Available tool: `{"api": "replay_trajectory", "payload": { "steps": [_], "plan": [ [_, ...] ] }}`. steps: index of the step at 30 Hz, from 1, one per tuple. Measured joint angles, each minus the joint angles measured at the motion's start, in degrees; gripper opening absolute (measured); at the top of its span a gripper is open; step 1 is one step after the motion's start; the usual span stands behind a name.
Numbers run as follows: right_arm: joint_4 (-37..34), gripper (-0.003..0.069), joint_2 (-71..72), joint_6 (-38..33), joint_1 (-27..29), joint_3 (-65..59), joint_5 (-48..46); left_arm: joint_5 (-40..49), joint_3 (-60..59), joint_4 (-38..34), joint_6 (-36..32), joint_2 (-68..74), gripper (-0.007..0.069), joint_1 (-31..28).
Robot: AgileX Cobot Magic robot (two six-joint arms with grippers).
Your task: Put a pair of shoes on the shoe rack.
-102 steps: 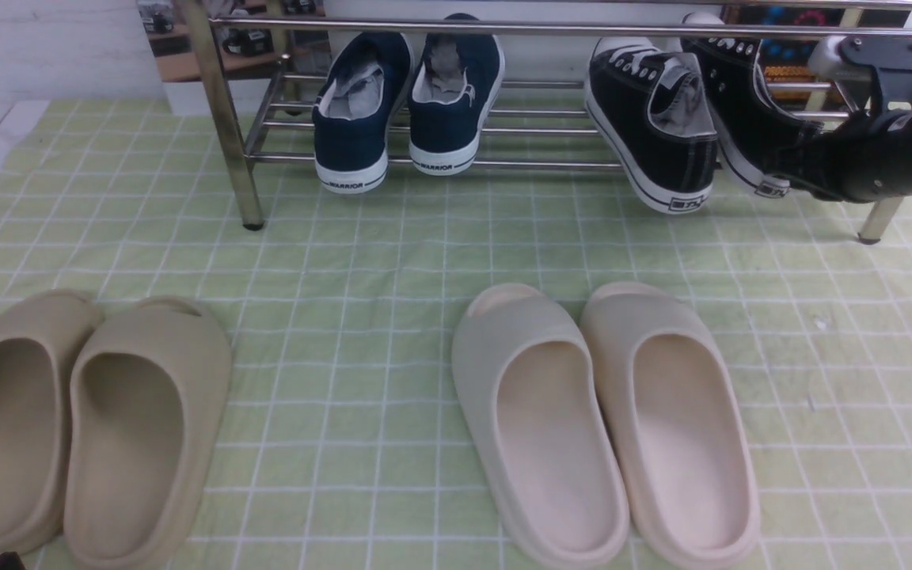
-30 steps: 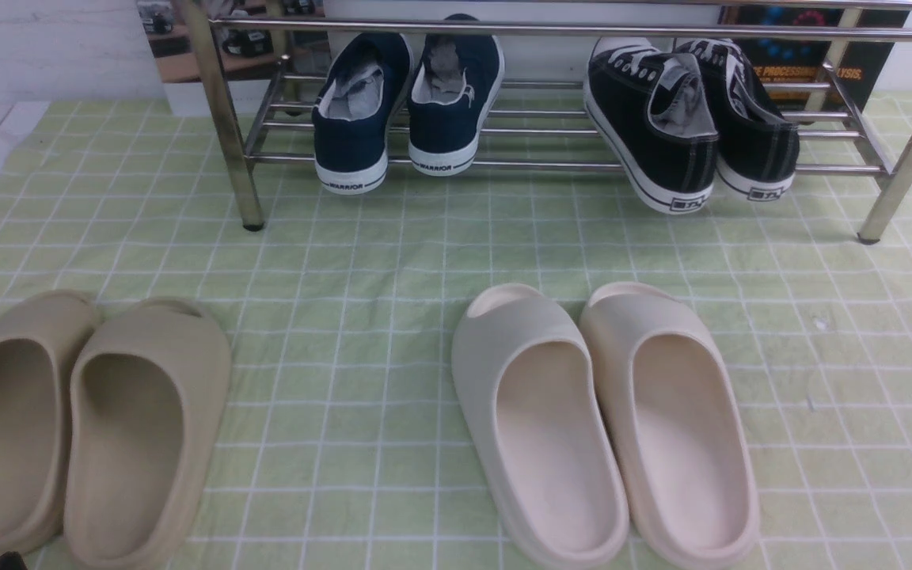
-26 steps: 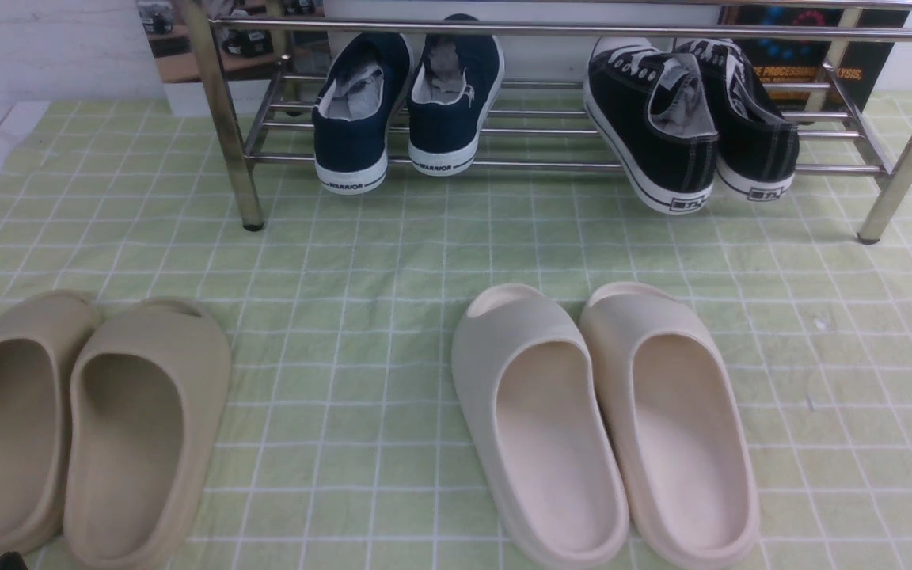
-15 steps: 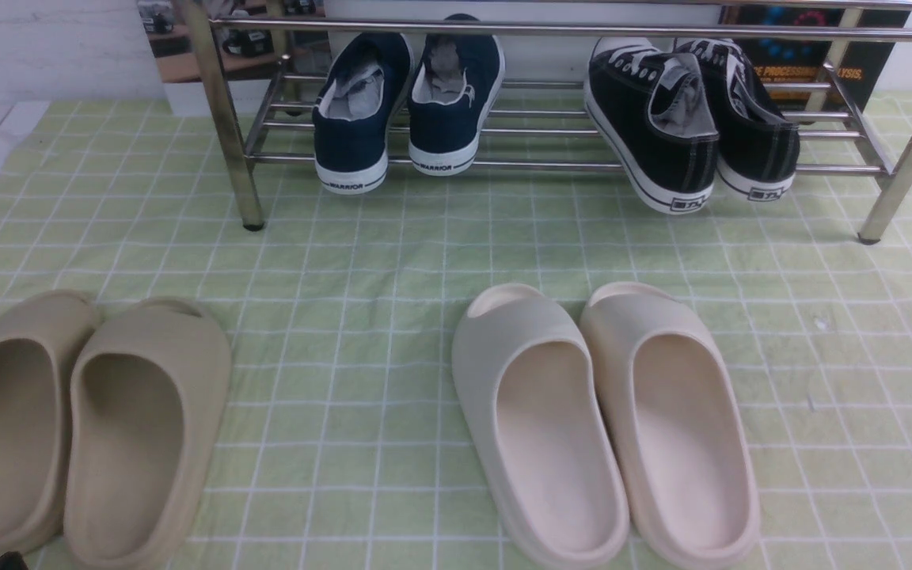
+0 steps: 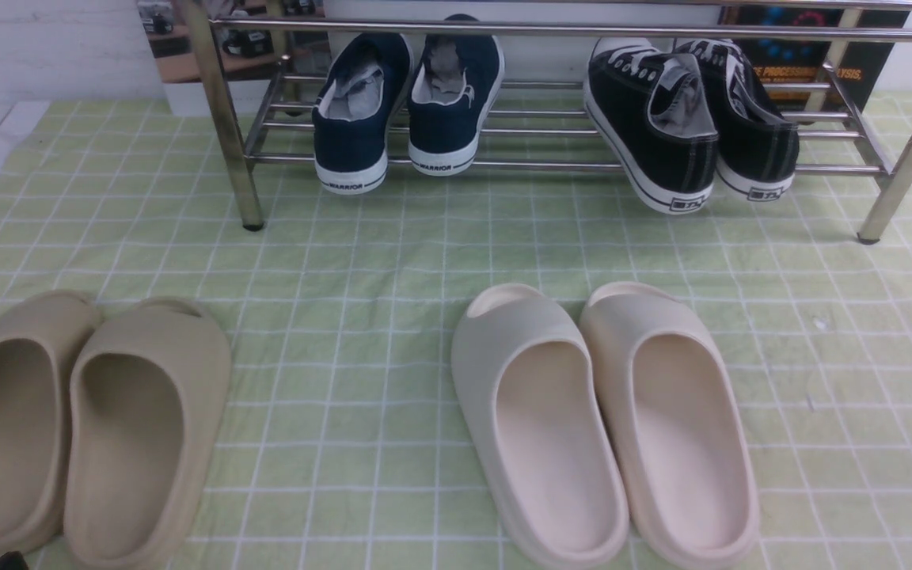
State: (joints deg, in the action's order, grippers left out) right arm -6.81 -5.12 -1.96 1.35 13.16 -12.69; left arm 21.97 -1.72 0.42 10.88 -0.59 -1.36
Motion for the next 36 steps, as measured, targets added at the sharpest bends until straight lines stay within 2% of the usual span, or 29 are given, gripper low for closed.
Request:
{"api": "replay_trajectory", "payload": {
  "steps": [4, 7, 16, 23, 36],
  "plan": [
    [5.01, -0.0005, 4.46, 6.87, 4.04, -9.46, 0.95, 0.00, 0.00, 0.00, 0.00, 0.00, 0.0175, 0.00],
    [6.10, -0.0005, 5.59, 8.23, 4.23, -13.77, 0.92, 0.00, 0.00, 0.00, 0.00, 0.00, 0.0179, 0.00],
    [8.85, -0.0005, 5.67, 8.75, 1.39, -14.68, -5.78, 0.07, 0.00, 0.00, 0.00, 0.00, 0.0186, 0.00],
    [8.85, -0.0005, 5.67, 8.89, 1.32, -14.32, -8.37, 0.07, 0.00, 0.00, 0.00, 0.00, 0.0196, 0.00],
    [8.85, -0.0003, 5.67, 8.89, 1.32, -14.15, -9.01, 0.07, 0.00, 0.00, 0.00, 0.00, 0.0207, 0.00]
  ]
}}
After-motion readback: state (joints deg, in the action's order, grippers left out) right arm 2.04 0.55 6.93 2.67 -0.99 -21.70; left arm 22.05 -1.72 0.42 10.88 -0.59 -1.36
